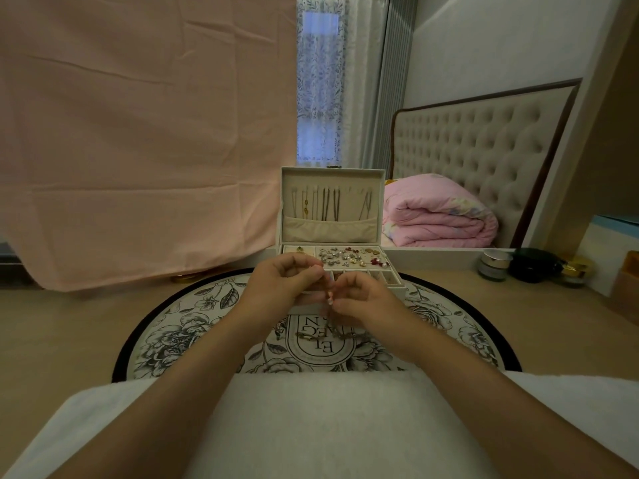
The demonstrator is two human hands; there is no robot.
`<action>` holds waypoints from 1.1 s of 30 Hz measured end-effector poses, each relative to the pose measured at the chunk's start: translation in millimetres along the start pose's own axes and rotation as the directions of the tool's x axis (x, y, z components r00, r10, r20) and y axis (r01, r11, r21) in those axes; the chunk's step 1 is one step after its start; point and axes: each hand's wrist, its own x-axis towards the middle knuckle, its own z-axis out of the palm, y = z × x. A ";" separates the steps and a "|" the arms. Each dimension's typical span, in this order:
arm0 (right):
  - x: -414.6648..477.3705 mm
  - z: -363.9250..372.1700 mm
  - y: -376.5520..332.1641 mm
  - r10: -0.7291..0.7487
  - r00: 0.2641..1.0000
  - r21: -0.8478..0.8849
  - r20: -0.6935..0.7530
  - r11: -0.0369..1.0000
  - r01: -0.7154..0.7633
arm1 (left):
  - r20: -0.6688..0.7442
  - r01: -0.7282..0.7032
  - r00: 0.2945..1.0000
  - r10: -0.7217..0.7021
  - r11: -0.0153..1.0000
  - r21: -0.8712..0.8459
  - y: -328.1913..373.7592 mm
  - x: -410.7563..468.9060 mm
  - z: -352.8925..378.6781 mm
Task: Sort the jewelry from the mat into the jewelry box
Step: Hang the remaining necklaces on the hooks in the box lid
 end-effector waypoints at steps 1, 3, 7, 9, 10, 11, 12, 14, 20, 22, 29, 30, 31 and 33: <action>-0.5 0.7 0.3 0.010 1.000 0.020 0.010 1.000 -0.010 | 0.001 0.003 1.000 -0.003 1.000 -0.012 -0.2 0.3 -0.8; -1.3 -0.8 -1.3 0.013 1.000 0.004 -0.014 1.000 -0.013 | -0.003 0.004 1.000 -0.004 1.000 -0.019 -1.2 1.4 -3.3; -2.1 -6.5 -4.8 0.030 0.995 -0.087 -0.095 0.995 -0.039 | 0.005 -0.032 1.000 0.031 0.994 0.102 -6.8 3.8 -4.7; -2.4 -9.5 -5.5 0.043 0.991 -0.202 -0.127 0.977 -0.068 | 0.022 -0.030 0.999 0.026 0.980 0.197 -10.1 3.8 -2.0; -1.8 -11.2 -5.3 0.046 0.989 -0.258 -0.140 0.963 -0.081 | 0.028 -0.021 1.000 0.015 0.967 0.256 -11.4 3.6 -0.3; -0.9 -13.3 -5.0 0.041 0.988 -0.305 -0.149 0.948 -0.086 | 0.033 -0.016 0.999 0.005 0.945 0.327 -13.2 3.6 0.4; 0.2 -15.4 -5.1 0.030 0.987 -0.344 -0.158 0.935 -0.083 | 0.042 -0.011 0.999 -0.006 0.920 0.393 -14.6 3.5 1.1; 1.3 -18.4 -5.7 -0.003 0.988 -0.378 -0.155 0.924 -0.057 | 0.058 0.019 0.997 -0.050 0.892 0.453 -17.4 3.8 -0.1; -2.3 -17.3 -12.1 -0.018 0.993 -0.308 -0.114 0.951 -0.018 | 0.222 0.010 0.964 -0.146 0.855 0.519 -13.7 -1.0 -6.2; -2.3 -15.6 -12.3 -0.009 0.995 -0.320 -0.103 0.947 -0.025 | 0.266 -0.064 0.957 -0.117 0.809 0.584 -12.5 -2.3 -5.8; -0.3 -16.4 -5.7 0.002 0.990 -0.470 -0.143 0.880 -0.070 | 0.102 -0.047 0.995 -0.018 0.802 0.595 -15.5 2.1 -11.3; -1.9 -16.3 -5.9 0.018 0.990 -0.504 -0.140 0.859 -0.087 | 0.071 -0.026 0.997 -0.019 0.811 0.585 -15.9 2.6 -11.1; -3.3 -16.5 -5.8 0.040 0.991 -0.530 -0.129 0.842 -0.103 | 0.037 -0.002 0.999 -0.022 0.832 0.555 -15.4 2.4 -9.5; -5.8 -16.6 -5.7 0.082 0.993 -0.555 -0.084 0.824 -0.115 | -0.023 0.040 0.999 -0.033 0.911 0.409 -12.9 1.8 -4.4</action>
